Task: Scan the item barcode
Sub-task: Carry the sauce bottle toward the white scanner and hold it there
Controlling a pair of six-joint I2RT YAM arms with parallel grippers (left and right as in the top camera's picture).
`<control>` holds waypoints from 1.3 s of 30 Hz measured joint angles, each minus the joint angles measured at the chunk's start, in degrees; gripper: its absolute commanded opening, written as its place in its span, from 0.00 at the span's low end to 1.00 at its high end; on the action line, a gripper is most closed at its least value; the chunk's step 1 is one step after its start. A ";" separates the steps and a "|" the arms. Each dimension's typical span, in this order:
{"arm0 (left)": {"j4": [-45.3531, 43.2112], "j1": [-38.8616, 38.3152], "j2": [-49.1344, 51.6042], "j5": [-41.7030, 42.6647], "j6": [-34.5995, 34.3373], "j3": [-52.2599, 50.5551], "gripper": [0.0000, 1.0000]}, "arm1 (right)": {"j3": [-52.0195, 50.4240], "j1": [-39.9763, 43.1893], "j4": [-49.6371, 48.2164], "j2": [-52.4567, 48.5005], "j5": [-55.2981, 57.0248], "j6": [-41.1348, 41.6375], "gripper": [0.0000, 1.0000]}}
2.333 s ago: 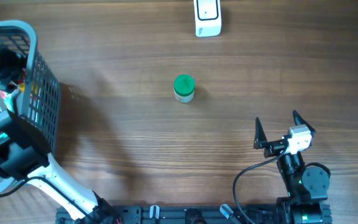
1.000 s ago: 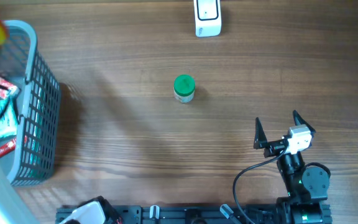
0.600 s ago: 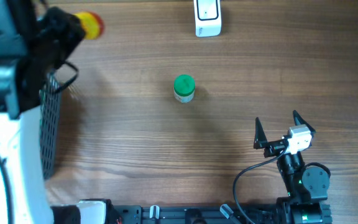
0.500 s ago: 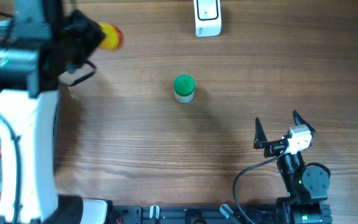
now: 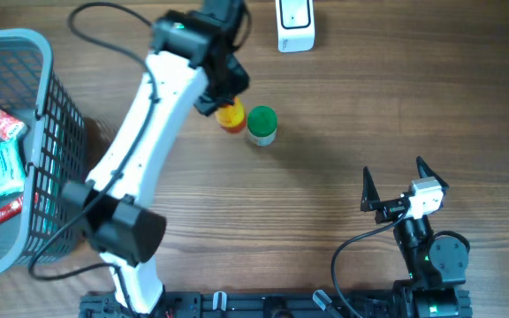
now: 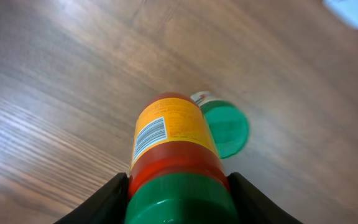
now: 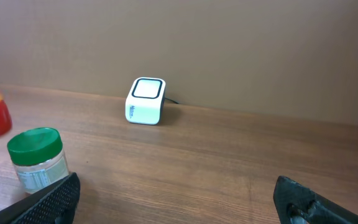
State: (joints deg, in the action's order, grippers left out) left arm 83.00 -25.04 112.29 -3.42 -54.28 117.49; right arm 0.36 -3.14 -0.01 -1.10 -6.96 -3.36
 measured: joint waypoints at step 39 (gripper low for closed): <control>-15.37 -2.99 2.40 -7.61 -5.62 -15.30 0.49 | 0.00 0.00 0.02 0.00 0.00 0.00 1.00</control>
State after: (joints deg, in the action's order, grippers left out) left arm 67.64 -28.03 114.69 -11.03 -59.90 102.19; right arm 0.36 -3.14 0.01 -1.10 -6.96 -3.36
